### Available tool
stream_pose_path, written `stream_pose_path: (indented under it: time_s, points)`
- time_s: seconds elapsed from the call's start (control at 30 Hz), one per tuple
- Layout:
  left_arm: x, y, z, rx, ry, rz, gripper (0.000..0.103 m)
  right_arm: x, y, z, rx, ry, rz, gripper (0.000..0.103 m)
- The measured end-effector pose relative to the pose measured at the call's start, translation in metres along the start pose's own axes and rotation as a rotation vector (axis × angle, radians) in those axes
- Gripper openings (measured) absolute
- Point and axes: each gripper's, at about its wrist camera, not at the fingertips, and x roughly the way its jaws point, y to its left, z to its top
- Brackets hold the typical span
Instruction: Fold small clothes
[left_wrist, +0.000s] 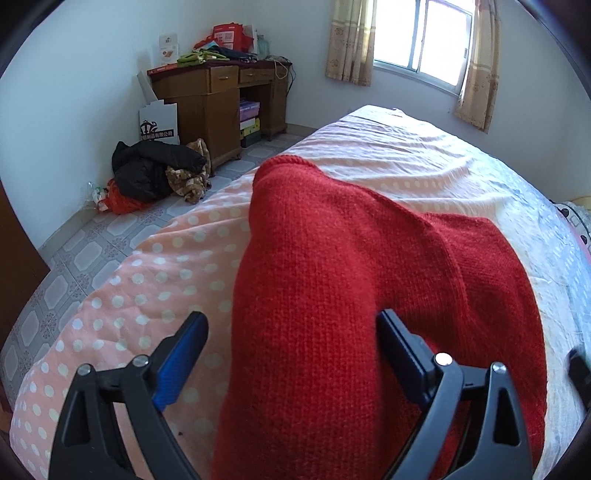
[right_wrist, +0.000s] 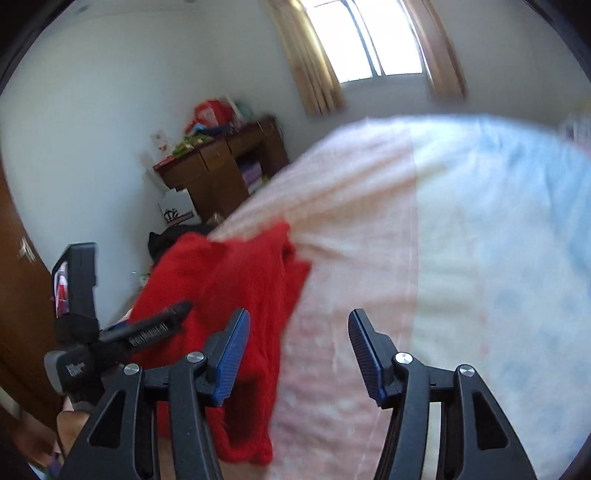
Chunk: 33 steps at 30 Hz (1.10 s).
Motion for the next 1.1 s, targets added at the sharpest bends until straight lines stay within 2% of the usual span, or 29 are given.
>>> stream_pose_path:
  time_s: [0.03,0.1,0.13,0.2,0.3,0.33,0.43,0.47,0.5,0.63,0.7,0.8,0.83,0.87,0.9,0.97,1.03,1.1]
  points:
    - [0.000,0.000,0.000,0.003,-0.002,0.003,0.095,0.001,0.008,0.003,-0.032,-0.002,-0.017,0.051]
    - [-0.001,0.000,-0.001,0.004,-0.005,0.007,0.095,0.011,0.025,0.006,-0.103,-0.007,-0.064,0.018]
    - [-0.001,0.000,-0.001,0.003,-0.007,0.007,0.096,0.016,0.029,0.007,-0.118,-0.014,-0.064,0.016]
    - [-0.002,0.001,-0.002,-0.002,-0.010,0.017,0.098,0.033,0.039,0.007,-0.156,-0.010,-0.055,0.016]
    - [-0.002,0.001,-0.002,0.003,-0.015,0.025,0.098,0.069,0.040,-0.002,-0.212,0.074,-0.064,0.016]
    - [-0.002,0.000,-0.002,0.004,-0.016,0.026,0.098,0.079,0.035,-0.005,-0.215,0.098,-0.082,0.016]
    - [-0.001,-0.002,-0.002,0.007,-0.017,0.024,0.098,0.087,0.019,0.001,-0.165,0.128,-0.064,0.016]
    - [-0.001,-0.002,-0.002,0.009,-0.018,0.025,0.099,0.092,0.015,0.003,-0.152,0.138,-0.062,0.018]
    - [0.000,-0.002,-0.002,0.009,-0.017,0.027,0.099,0.099,0.009,0.005,-0.130,0.147,-0.058,0.025]
    - [0.001,-0.003,-0.002,0.002,-0.015,0.038,0.101,0.116,-0.010,0.013,-0.020,0.184,0.013,0.038]
    - [0.002,-0.003,-0.002,0.002,-0.018,0.044,0.102,0.113,-0.012,0.012,-0.010,0.184,0.025,0.042]
    - [0.001,-0.002,-0.003,0.010,-0.027,0.053,0.103,0.090,-0.005,0.012,-0.102,0.153,0.004,0.040]
    - [0.001,-0.003,-0.003,0.012,-0.030,0.053,0.103,0.079,-0.002,0.012,-0.126,0.132,-0.004,0.036]
    - [0.001,-0.003,-0.003,0.012,-0.032,0.054,0.103,0.065,0.001,0.012,-0.151,0.106,-0.016,0.025]
    - [0.000,-0.003,-0.003,0.011,-0.034,0.055,0.103,0.049,0.004,0.011,-0.179,0.075,-0.023,0.017]
    - [0.001,-0.003,-0.003,0.008,-0.035,0.057,0.103,0.019,0.009,0.005,-0.213,0.011,-0.005,0.017]
    - [0.001,-0.003,-0.003,0.013,-0.036,0.063,0.103,0.006,0.010,-0.006,-0.194,0.018,0.040,0.017]
    - [0.000,-0.005,-0.004,0.020,-0.039,0.071,0.103,0.011,0.014,-0.018,-0.180,0.068,0.075,0.017]
